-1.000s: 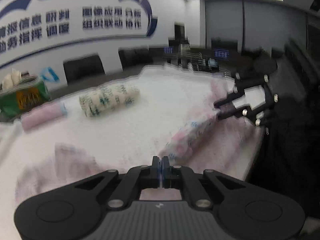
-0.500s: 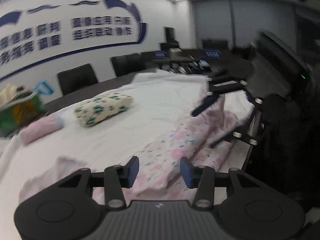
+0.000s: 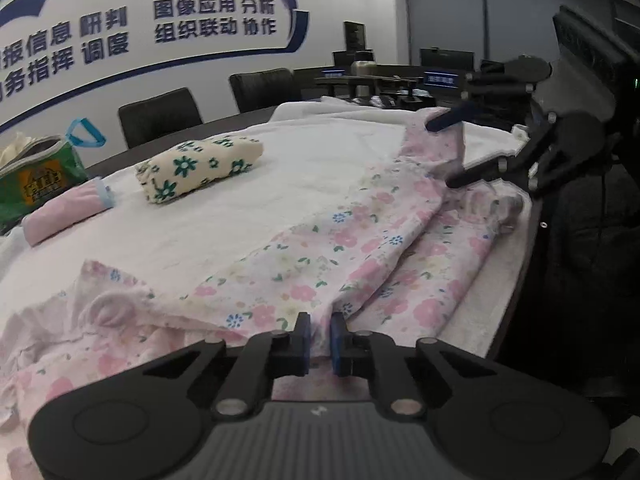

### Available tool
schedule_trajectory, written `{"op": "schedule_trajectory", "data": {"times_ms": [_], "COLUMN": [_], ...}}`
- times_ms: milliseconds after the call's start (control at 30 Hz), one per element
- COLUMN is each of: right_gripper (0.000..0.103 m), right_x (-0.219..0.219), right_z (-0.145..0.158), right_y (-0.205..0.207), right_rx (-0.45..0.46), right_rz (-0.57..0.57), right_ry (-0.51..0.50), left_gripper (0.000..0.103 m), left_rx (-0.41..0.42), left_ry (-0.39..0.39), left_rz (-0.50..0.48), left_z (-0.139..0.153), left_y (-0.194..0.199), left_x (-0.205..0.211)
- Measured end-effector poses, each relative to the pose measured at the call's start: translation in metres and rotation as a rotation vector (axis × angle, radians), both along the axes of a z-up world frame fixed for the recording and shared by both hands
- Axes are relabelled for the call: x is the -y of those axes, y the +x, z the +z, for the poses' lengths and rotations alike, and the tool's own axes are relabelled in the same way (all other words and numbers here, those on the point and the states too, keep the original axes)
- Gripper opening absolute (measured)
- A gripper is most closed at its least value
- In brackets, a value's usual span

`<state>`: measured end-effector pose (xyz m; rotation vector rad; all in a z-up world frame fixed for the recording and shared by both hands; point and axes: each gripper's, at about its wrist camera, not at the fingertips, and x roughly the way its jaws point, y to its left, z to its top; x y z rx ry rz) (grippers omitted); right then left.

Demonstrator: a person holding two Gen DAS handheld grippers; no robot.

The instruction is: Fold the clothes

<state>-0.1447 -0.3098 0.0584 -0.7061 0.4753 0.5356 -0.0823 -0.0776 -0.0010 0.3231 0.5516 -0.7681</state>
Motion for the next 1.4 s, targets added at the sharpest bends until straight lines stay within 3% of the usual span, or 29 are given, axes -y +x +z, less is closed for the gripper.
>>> {"op": "schedule_trajectory", "data": {"times_ms": [33,67,100,133,233,367,500,567,633,700,733,767,833,900,1033,1100,1167,1233,1300,1400], "right_gripper": [0.060,0.050,0.032,0.001,0.001,0.001,0.004,0.007,0.007,0.008,0.011,0.025,0.051,0.051,0.047,0.047,0.049,0.053,0.053,0.063], "right_x": [0.000,-0.002,-0.004,-0.005,-0.008,-0.015,-0.024,-0.025,-0.016,-0.004,0.003,0.009,0.008,-0.004,-0.024,-0.014,0.004,0.011,-0.002,-0.025], "right_z": [-0.006,-0.015,-0.023,-0.021,-0.016,0.011,-0.008,-0.021,-0.005,0.016,0.029,0.041,0.050,0.041,-0.001,-0.024,-0.036,-0.028,-0.010,0.025], "right_y": [0.005,0.010,0.016,0.017,0.021,-0.011,-0.026,-0.027,-0.035,-0.046,-0.051,-0.057,-0.054,-0.041,-0.011,-0.007,-0.009,-0.016,-0.025,-0.014], "right_rx": [-0.015,-0.035,-0.064,-0.062,-0.054,0.015,-0.077,-0.120,-0.114,-0.077,-0.045,-0.011,0.065,0.048,-0.077,-0.126,-0.177,-0.209,-0.142,-0.092], "right_rz": [0.000,0.006,-0.001,-0.013,-0.047,-0.024,-0.032,-0.052,-0.052,-0.038,-0.025,-0.013,-0.026,-0.048,-0.110,-0.192,-0.239,-0.249,-0.201,-0.067], "right_ry": [-0.034,-0.067,-0.095,-0.095,-0.097,-0.090,-0.095,-0.131,-0.038,0.085,0.159,0.233,0.367,0.464,0.413,0.350,0.376,0.430,0.429,0.523], "left_gripper": [0.006,0.004,0.003,0.001,0.000,0.000,0.001,0.007,0.008,0.015,0.023,0.033,0.034,0.034,0.032,0.035,0.039,0.039,0.039,0.050], "left_rx": [0.000,-0.001,-0.003,-0.006,0.027,0.070,-0.008,-0.034,-0.073,-0.147,-0.170,-0.171,-0.141,-0.111,-0.112,-0.100,-0.118,-0.187,-0.275,-0.216], "left_ry": [-0.003,-0.011,-0.023,-0.035,-0.089,-0.120,-0.116,-0.101,-0.148,-0.274,-0.356,-0.392,-0.392,-0.391,-0.213,-0.190,-0.248,-0.338,-0.466,-0.504], "left_rz": [0.005,0.009,0.013,0.017,0.040,0.052,0.101,0.132,0.131,0.101,0.088,0.100,0.159,0.218,0.294,0.306,0.268,0.231,0.218,0.419], "left_z": [0.000,0.002,0.004,0.006,0.023,0.037,0.011,-0.001,0.000,0.010,0.016,0.019,0.025,0.030,0.010,-0.002,-0.006,-0.001,0.018,0.059], "left_y": [-0.001,-0.001,-0.001,-0.002,-0.007,-0.025,-0.025,-0.023,-0.024,-0.025,-0.025,-0.024,-0.018,-0.012,0.000,-0.002,-0.003,-0.003,-0.004,0.005], "left_x": [-0.001,-0.002,-0.003,-0.004,-0.015,-0.028,-0.028,-0.028,-0.041,-0.063,-0.074,-0.075,-0.063,-0.051,-0.014,-0.015,-0.030,-0.056,-0.095,-0.163]}}
